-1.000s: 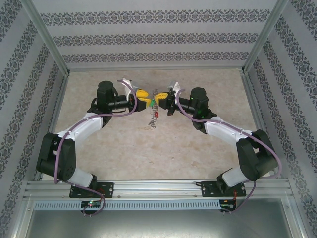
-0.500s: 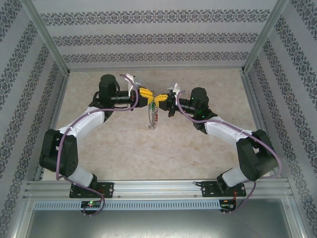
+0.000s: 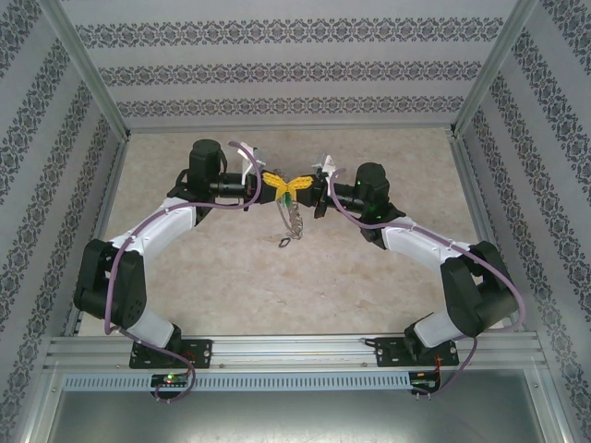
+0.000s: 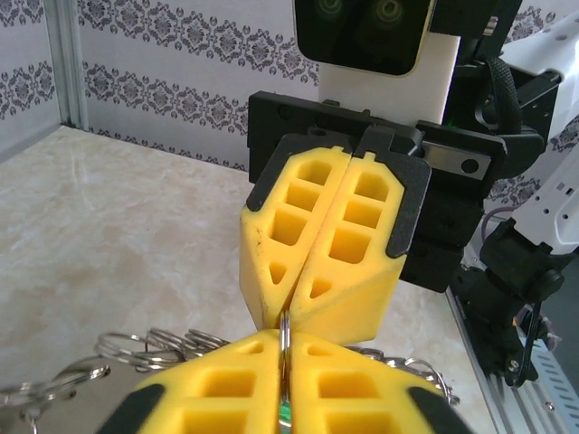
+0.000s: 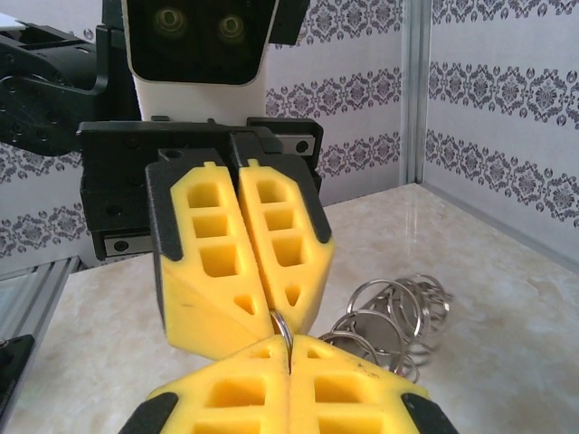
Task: Put the keys on the keyring
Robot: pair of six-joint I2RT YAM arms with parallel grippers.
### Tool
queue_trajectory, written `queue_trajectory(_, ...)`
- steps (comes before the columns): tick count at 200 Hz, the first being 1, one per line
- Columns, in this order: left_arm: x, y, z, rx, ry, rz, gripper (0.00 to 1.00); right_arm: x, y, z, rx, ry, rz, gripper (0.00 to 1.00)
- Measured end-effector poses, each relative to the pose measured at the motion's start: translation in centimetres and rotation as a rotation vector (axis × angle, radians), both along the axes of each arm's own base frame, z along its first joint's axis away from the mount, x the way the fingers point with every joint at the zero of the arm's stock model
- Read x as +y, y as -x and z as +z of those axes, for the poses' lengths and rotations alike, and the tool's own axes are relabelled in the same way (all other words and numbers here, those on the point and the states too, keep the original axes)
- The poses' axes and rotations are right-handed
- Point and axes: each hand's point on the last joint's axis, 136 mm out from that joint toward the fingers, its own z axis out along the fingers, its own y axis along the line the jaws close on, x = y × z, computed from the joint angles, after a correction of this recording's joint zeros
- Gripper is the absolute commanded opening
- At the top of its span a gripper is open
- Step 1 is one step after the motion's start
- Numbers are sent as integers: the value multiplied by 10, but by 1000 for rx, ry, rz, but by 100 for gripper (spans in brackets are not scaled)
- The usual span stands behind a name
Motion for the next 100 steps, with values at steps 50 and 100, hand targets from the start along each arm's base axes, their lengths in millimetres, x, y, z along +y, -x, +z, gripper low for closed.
queue_trajectory(50, 0, 2, 1, -8, -21, -17, 0, 1, 3, -1, -9, 7, 19, 0)
queue_trajectory(100, 2, 18, -12, -12, -95, -58, 0, -4, 19, -14, -59, 139, 83, 16)
